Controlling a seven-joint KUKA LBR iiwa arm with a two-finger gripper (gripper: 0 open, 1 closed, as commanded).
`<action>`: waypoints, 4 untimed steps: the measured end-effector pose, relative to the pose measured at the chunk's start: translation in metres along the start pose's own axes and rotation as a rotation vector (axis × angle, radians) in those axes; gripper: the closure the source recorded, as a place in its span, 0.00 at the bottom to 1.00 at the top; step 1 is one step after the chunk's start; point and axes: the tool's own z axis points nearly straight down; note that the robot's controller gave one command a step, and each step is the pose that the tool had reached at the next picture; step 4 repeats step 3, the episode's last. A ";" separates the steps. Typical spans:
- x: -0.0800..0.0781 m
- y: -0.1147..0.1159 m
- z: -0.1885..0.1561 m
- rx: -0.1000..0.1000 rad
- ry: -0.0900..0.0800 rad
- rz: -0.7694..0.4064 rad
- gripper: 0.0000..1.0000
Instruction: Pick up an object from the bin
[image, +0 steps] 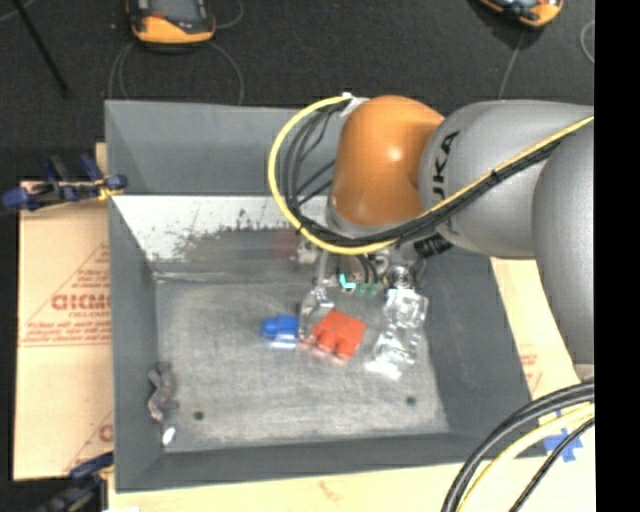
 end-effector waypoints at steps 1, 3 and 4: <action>0.001 0.013 0.088 0.000 -0.002 0.106 0.00; 0.007 0.023 -0.049 0.001 -0.017 0.004 1.00; 0.007 0.023 -0.049 0.001 -0.017 0.004 1.00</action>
Offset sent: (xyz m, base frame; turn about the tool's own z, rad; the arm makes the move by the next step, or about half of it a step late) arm -0.0009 0.0128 -0.0849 0.1077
